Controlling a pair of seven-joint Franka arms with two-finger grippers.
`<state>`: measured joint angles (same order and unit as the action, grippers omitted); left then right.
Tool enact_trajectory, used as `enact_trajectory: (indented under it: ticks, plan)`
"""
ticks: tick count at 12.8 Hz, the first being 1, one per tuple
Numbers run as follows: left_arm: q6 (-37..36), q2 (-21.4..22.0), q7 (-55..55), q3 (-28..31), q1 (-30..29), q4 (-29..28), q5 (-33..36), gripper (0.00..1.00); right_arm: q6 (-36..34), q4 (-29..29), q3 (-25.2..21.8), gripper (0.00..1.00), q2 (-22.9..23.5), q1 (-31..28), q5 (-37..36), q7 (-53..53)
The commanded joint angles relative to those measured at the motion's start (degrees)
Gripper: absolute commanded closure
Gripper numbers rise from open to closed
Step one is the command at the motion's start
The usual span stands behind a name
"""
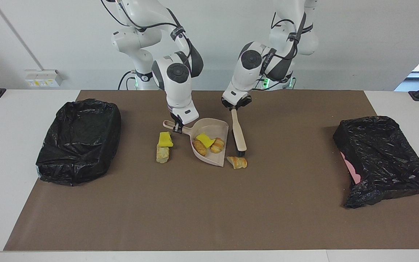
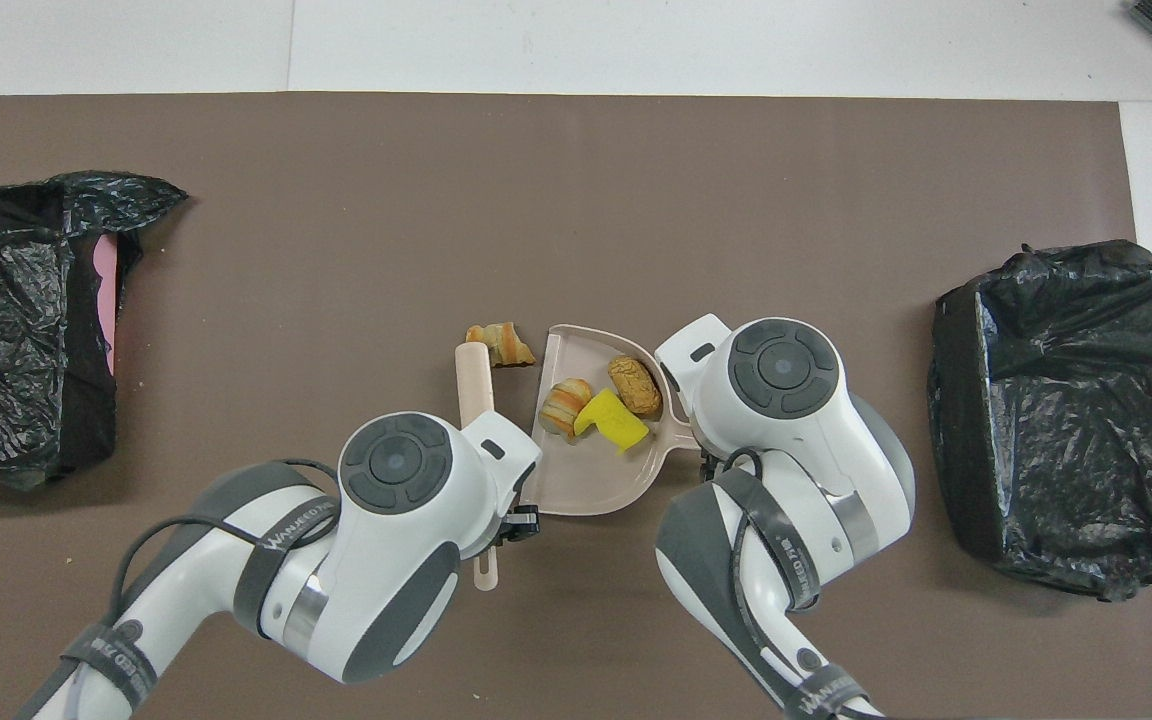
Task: Sweep and dump trash in bin
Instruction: 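Sweep the remaining bread pieces into the dustpan with the left gripper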
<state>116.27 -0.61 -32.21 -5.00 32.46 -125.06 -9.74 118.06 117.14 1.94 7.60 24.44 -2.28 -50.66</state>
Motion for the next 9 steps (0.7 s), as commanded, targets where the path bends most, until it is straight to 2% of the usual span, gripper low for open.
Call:
enact_trajectory:
  ticks: [1,2,5,8,9]
  plan:
    - [-3.06,-3.59,5.91,-0.36,-4.66,5.16,5.77,1.0,-0.11,1.07,0.26,1.0,-1.01,-0.27,-0.44,-1.37]
    - [-3.67,-4.65,9.06,-0.36,-6.42,6.48,6.05,1.0,-0.03,1.07,0.26,1.0,-1.01,-0.27,-0.44,-1.28]
    - [-7.09,-4.49,14.19,-0.36,-6.44,6.05,6.22,1.0,0.06,1.07,0.26,1.0,-1.01,-0.27,-0.44,-1.28]
    - [-7.28,-3.61,15.6,-1.15,-4.52,5.09,6.22,1.0,0.06,1.07,0.26,1.0,-1.01,-0.27,-0.44,-1.28]
    - [-6.41,-3.43,15.95,-1.24,-1.63,5.09,5.96,1.0,0.06,1.07,0.26,1.0,-1.01,-0.27,-0.44,-1.28]
